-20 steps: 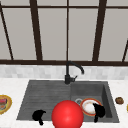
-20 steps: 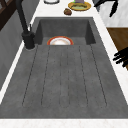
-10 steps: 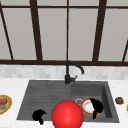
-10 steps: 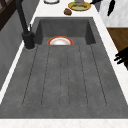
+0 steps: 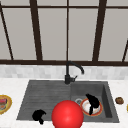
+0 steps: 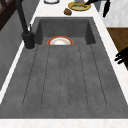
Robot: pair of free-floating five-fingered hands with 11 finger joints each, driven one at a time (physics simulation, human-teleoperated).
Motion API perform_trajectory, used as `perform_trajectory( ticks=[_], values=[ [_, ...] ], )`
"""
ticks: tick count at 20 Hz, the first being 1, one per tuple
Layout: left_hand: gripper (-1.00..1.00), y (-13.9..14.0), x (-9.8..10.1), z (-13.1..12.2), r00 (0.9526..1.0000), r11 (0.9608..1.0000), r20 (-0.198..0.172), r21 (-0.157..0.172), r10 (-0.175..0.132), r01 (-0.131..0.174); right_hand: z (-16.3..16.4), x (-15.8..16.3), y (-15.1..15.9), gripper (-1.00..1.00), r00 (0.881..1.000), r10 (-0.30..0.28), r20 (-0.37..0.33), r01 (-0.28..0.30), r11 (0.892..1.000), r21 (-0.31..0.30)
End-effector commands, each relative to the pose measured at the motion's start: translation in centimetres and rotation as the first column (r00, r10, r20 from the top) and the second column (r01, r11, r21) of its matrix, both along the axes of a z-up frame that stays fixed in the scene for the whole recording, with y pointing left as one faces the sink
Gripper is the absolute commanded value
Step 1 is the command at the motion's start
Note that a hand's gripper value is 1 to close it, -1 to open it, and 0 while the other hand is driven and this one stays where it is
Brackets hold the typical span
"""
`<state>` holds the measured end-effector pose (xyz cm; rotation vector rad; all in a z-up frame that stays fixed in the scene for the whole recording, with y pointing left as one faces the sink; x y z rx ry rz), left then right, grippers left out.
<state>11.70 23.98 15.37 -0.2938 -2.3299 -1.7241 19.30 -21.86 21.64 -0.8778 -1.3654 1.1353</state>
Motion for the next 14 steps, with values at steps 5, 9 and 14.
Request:
perform_trajectory(
  ticks=[5,9,14],
  values=[
    [0.00,0.0,0.0,0.0,1.0000,1.0000,0.000,0.000,0.001,-0.001,0.3,5.8,2.9,-1.00,0.997,-0.005,0.079,0.003,0.999,0.033],
    [0.00,0.0,0.0,0.0,1.0000,1.0000,0.001,0.000,0.001,-0.001,0.1,8.8,4.0,-1.00,0.994,-0.027,0.102,0.022,0.999,0.050],
    [0.00,0.0,0.0,0.0,1.0000,1.0000,0.001,-0.001,0.001,-0.001,0.2,12.6,6.0,-1.00,0.990,-0.030,0.140,0.025,0.999,0.034]
  ],
)
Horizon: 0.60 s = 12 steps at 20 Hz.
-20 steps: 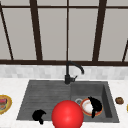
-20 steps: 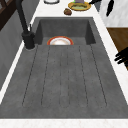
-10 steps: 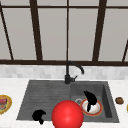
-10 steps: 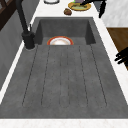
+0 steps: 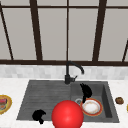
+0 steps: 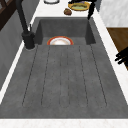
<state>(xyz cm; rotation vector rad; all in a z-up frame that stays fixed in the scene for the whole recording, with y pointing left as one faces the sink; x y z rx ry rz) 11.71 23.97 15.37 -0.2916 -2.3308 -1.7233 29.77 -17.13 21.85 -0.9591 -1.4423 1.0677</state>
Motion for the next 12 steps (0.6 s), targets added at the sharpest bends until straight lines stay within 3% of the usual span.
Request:
perform_trajectory(
  ticks=[1,3,6,12],
  values=[
    [0.00,0.0,0.0,0.0,1.0000,1.0000,0.000,0.000,0.000,0.000,-0.3,3.1,1.7,-1.00,1.000,0.000,0.020,0.000,1.000,0.012],
    [0.00,0.0,0.0,0.0,1.0000,1.0000,0.000,0.000,0.000,0.000,-1.1,4.8,2.6,-1.00,1.000,-0.004,0.014,0.004,1.000,0.007],
    [0.00,0.0,0.0,0.0,1.0000,1.0000,0.000,0.000,0.000,0.000,-0.1,7.2,3.1,-1.00,0.997,-0.013,0.074,0.012,1.000,0.012],
    [0.00,0.0,0.0,0.0,1.0000,1.0000,0.000,0.000,0.000,0.000,0.4,12.0,4.6,-1.00,0.997,-0.022,0.078,0.021,1.000,0.016]
  ],
)
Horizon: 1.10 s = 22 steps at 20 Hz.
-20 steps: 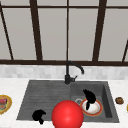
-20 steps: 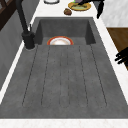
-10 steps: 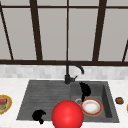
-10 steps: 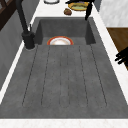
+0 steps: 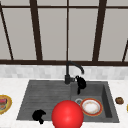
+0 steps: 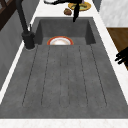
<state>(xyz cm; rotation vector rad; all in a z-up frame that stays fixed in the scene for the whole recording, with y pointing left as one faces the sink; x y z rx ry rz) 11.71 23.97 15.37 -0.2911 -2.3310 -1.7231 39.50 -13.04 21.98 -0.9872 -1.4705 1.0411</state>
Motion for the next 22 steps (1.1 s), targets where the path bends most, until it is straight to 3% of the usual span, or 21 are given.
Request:
perform_trajectory(
  ticks=[1,5,8,10,13,17,21,22],
  values=[
    [0.00,0.0,0.0,0.0,1.0000,1.0000,0.000,0.000,0.000,0.000,0.1,3.1,0.7,-1.00,0.999,-0.014,0.032,0.013,1.000,0.012],
    [0.00,0.0,0.0,0.0,1.0000,1.0000,0.000,0.000,0.000,0.000,0.3,6.4,1.1,-1.00,0.999,-0.006,0.037,0.005,1.000,0.015],
    [0.00,0.0,0.0,0.0,1.0000,1.0000,0.000,0.000,0.000,0.000,-0.6,8.7,0.6,-1.00,1.000,0.007,-0.003,-0.006,0.999,0.041],
    [0.00,0.0,0.0,0.0,1.0000,1.0000,0.000,0.000,0.000,0.000,-2.4,10.0,1.1,-1.00,0.999,-0.003,-0.044,0.003,1.000,0.002],
    [0.00,0.0,0.0,0.0,1.0000,1.0000,0.000,0.000,0.000,0.000,-2.7,10.3,1.2,-1.00,0.997,-0.082,0.006,0.082,0.994,-0.072],
    [0.00,0.0,0.0,0.0,1.0000,1.0000,0.000,0.000,0.000,0.000,-2.0,10.4,2.2,-1.00,0.987,-0.160,0.018,0.161,0.975,-0.151],
    [0.00,0.0,0.0,0.0,1.0000,1.0000,0.000,0.000,0.000,0.000,-1.5,10.7,2.2,-1.00,0.971,-0.238,0.001,0.235,0.957,-0.171],
    [0.00,0.0,0.0,0.0,1.0000,1.0000,0.000,0.000,0.000,0.000,-1.5,9.2,2.7,-1.00,0.980,-0.199,-0.004,0.196,0.965,-0.173]
  ],
)
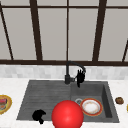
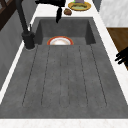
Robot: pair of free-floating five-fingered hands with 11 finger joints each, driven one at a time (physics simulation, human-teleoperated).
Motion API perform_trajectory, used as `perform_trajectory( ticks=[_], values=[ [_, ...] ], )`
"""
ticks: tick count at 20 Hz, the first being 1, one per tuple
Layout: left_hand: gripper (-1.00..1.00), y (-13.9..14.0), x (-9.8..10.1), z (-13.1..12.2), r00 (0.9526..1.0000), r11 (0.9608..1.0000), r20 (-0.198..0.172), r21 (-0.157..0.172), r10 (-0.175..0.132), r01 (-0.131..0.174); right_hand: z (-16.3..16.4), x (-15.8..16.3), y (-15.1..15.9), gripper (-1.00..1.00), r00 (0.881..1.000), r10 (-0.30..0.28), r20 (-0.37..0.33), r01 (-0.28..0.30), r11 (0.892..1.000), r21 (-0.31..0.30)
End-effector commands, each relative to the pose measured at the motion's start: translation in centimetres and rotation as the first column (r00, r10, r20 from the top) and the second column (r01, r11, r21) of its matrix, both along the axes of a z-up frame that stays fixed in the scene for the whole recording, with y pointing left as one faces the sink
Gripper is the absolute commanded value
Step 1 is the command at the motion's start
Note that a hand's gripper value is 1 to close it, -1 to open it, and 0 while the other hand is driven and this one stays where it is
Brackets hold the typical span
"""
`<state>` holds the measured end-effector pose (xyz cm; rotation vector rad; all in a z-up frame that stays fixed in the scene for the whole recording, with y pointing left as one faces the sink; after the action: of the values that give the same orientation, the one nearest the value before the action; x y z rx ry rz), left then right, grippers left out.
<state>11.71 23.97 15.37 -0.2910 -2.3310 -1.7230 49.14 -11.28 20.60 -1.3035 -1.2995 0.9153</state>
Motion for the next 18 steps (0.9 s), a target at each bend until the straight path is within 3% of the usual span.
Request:
perform_trajectory(
  ticks=[1,6,8,10,12,13,18],
  values=[
    [0.00,0.0,0.0,0.0,1.0000,1.0000,0.000,0.000,0.000,0.000,-0.2,-0.4,0.9,-1.00,0.991,0.071,-0.114,-0.074,0.997,-0.024],
    [0.00,0.0,0.0,0.0,1.0000,1.0000,0.000,0.000,0.000,0.000,0.7,-0.9,1.3,-1.00,0.979,0.112,-0.171,-0.121,0.992,-0.045],
    [0.00,0.0,0.0,0.0,1.0000,1.0000,0.000,0.000,0.000,0.000,1.9,0.9,0.9,-1.00,0.974,0.085,-0.210,-0.096,0.994,-0.043],
    [0.00,0.0,0.0,0.0,1.0000,1.0000,0.000,0.000,0.000,0.000,2.5,1.7,1.0,-1.00,0.959,0.093,-0.267,-0.107,0.993,-0.040],
    [0.00,0.0,0.0,0.0,1.0000,1.0000,0.000,0.000,0.000,0.000,2.0,2.3,1.9,-1.00,0.934,0.080,-0.349,-0.101,0.994,-0.041],
    [0.00,0.0,0.0,0.0,1.0000,1.0000,0.000,0.000,0.000,0.000,1.9,2.8,2.0,-1.00,0.928,0.079,-0.365,-0.101,0.994,-0.041],
    [0.00,0.0,0.0,0.0,1.0000,1.0000,0.000,0.000,0.000,0.000,-0.6,6.9,1.4,-1.00,0.930,0.110,-0.349,-0.127,0.992,-0.024]
  ],
)
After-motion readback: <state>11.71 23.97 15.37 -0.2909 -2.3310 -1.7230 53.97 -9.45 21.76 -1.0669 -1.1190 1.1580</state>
